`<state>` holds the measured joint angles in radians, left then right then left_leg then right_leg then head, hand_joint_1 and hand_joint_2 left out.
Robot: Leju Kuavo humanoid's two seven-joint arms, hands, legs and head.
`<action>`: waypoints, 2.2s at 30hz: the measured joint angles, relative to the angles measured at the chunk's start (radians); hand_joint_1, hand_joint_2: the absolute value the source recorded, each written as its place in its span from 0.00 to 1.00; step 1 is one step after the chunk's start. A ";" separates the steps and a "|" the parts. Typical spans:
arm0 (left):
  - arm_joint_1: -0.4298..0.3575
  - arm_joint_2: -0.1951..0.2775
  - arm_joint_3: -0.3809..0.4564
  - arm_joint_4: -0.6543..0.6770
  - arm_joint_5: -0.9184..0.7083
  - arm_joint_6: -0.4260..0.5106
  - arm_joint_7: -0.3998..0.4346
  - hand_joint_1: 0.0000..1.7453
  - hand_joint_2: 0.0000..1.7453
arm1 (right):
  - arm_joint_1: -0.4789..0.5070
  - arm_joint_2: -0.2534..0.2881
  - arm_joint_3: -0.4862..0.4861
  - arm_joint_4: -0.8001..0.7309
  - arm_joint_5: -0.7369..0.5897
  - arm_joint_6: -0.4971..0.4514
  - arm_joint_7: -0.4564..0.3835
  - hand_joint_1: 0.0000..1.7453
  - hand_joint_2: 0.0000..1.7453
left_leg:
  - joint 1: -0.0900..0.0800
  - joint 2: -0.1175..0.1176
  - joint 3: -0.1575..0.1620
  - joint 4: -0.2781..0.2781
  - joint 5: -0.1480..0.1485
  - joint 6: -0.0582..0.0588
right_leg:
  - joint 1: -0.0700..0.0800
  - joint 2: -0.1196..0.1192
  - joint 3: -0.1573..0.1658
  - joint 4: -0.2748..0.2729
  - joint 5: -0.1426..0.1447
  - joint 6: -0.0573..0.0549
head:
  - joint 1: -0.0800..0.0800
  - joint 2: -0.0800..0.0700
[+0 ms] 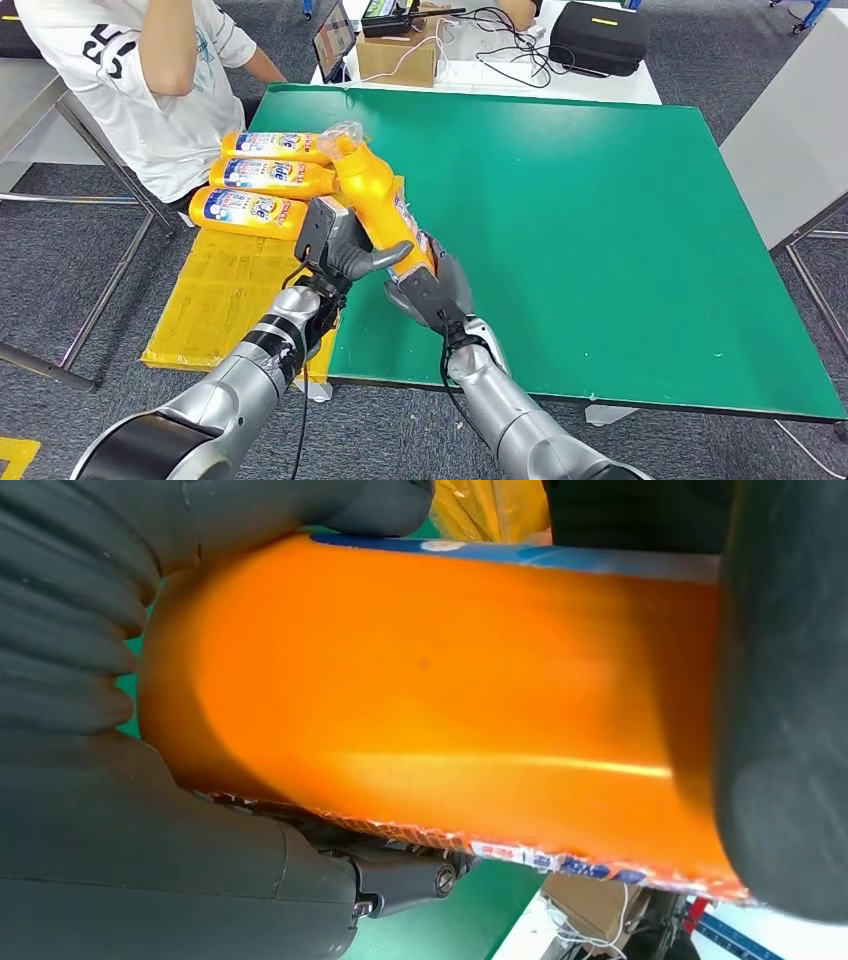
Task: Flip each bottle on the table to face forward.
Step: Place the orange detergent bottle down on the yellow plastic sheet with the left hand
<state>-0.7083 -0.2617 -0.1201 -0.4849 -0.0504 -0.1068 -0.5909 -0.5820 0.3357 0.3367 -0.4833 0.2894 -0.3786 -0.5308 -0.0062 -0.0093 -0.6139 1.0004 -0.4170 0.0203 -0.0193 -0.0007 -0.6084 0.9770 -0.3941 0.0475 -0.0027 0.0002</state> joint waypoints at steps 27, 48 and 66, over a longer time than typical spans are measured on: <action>0.001 0.010 -0.015 0.000 0.139 -0.130 0.033 1.00 1.00 | -0.014 0.000 0.056 0.027 -0.009 -0.028 0.003 0.78 1.00 | 0.000 0.000 0.000 0.000 0.000 0.000 | 0.000 0.000 0.000 0.000 0.000 0.000 | 0.000 0.000; -0.002 0.066 -0.004 -0.038 0.246 -0.168 0.014 1.00 1.00 | -0.002 -0.028 0.047 0.030 -0.085 -0.043 -0.019 0.00 1.00 | 0.000 0.000 0.000 0.000 0.000 0.000 | 0.000 0.000 0.000 0.000 0.000 0.000 | 0.000 0.000; -0.017 0.323 0.010 -0.033 -0.225 0.206 -0.107 1.00 1.00 | 0.154 -0.157 -0.127 -0.290 -0.206 0.000 -0.083 0.00 1.00 | 0.000 0.000 0.000 0.000 0.000 0.000 | 0.000 0.000 -0.001 0.000 0.000 0.000 | 0.000 0.000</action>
<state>-0.7250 0.0615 -0.1096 -0.5182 -0.2753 0.0991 -0.6983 -0.4278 0.1789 0.2102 -0.7732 0.0836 -0.3788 -0.6137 -0.0059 -0.0088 -0.6141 1.0003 -0.4169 0.0202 -0.0191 -0.0005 -0.6090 0.9771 -0.3941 0.0474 -0.0026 0.0001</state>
